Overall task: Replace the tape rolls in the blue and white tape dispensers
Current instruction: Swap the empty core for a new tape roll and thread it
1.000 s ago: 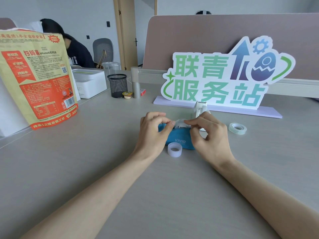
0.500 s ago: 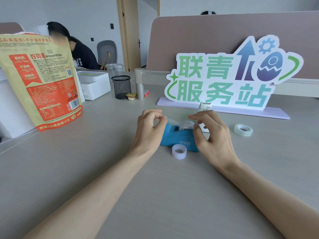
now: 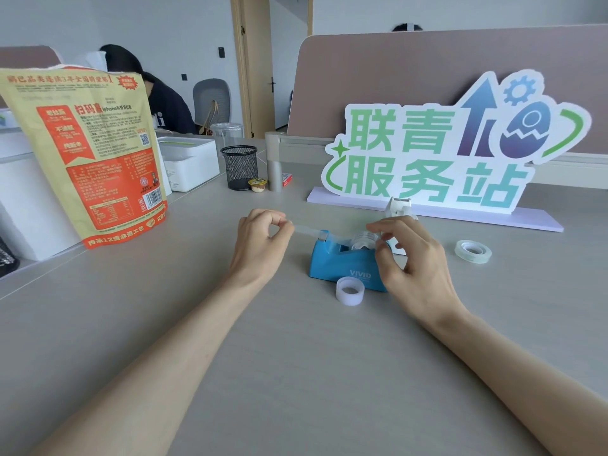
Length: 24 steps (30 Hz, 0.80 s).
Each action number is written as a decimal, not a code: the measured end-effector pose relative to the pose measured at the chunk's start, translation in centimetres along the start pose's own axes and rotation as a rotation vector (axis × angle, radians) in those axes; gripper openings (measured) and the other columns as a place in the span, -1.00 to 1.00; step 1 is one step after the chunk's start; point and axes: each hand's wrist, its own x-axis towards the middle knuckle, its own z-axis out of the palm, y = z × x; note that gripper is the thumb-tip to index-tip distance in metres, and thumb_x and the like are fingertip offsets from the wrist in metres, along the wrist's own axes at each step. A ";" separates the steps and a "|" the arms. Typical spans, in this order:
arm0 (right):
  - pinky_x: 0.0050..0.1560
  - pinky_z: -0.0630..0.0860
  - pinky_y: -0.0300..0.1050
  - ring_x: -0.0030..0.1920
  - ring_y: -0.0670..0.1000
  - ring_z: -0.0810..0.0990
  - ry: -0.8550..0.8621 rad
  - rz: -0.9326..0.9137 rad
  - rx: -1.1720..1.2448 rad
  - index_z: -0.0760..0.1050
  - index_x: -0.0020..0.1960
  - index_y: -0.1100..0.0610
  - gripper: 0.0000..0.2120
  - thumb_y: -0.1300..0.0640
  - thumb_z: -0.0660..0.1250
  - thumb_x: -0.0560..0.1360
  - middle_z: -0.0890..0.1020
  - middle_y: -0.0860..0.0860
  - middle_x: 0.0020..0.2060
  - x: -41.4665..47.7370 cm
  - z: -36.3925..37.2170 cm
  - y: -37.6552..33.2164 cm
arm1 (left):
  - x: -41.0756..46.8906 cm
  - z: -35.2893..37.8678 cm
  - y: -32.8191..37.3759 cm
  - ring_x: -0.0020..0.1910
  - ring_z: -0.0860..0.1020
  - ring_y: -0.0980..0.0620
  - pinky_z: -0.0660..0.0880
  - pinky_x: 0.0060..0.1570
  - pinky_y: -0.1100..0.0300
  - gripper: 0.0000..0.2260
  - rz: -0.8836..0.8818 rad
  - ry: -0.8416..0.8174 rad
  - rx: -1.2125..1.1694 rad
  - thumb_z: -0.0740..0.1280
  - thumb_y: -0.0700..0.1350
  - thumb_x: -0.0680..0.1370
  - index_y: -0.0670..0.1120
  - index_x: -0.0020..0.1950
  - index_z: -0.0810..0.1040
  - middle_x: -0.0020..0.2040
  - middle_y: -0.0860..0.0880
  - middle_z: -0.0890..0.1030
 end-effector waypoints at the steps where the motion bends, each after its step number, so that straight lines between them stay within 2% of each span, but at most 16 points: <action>1: -0.05 0.40 -0.38 0.00 -0.10 0.54 -0.003 0.002 0.001 0.57 0.07 0.08 -0.75 0.23 0.21 0.46 0.56 -0.17 -0.03 0.0 0.0 0.0 | 0.0 0.0 0.0 0.13 0.45 -0.06 0.32 0.04 0.24 -0.87 -0.001 0.002 0.001 0.28 -0.15 0.53 0.03 -0.20 0.51 0.05 0.10 0.52; 4: -0.06 0.42 -0.35 0.00 -0.09 0.54 -0.005 0.005 0.001 0.57 0.08 0.07 -0.74 0.22 0.21 0.46 0.57 -0.16 -0.02 -0.1 0.0 0.0 | 0.0 -0.1 0.0 0.15 0.43 -0.03 0.30 0.05 0.26 -0.88 -0.007 0.006 0.025 0.29 -0.14 0.52 0.00 -0.20 0.52 0.04 0.10 0.51; 13: -0.04 0.42 -0.31 0.02 -0.07 0.55 -0.015 0.013 0.008 0.56 0.09 0.07 -0.74 0.23 0.21 0.46 0.57 -0.14 0.00 -0.1 -0.1 0.0 | -0.3 -0.3 0.0 0.21 0.37 0.00 0.18 -0.02 0.35 -0.79 -0.059 -0.053 0.126 0.35 -0.11 0.47 0.06 -0.36 0.49 0.04 0.08 0.48; 19: -0.03 0.43 -0.29 0.02 -0.07 0.54 -0.015 0.022 0.005 0.55 0.09 0.06 -0.74 0.21 0.21 0.46 0.56 -0.16 0.00 0.0 0.0 0.0 | -0.7 -0.2 -0.1 0.21 0.31 0.03 0.20 0.03 0.30 -0.85 -0.089 -0.202 0.184 0.36 -0.09 0.48 0.03 -0.30 0.55 0.05 0.09 0.48; 24: -0.04 0.44 -0.26 0.01 -0.06 0.54 -0.018 0.025 0.000 0.55 0.10 0.06 -0.74 0.20 0.20 0.46 0.56 -0.14 -0.01 0.0 0.0 -0.1 | -1.0 0.1 0.0 0.16 0.26 0.09 0.15 0.01 0.33 -0.91 -0.069 -0.280 0.191 0.35 -0.08 0.50 -0.01 -0.20 0.60 0.12 0.07 0.51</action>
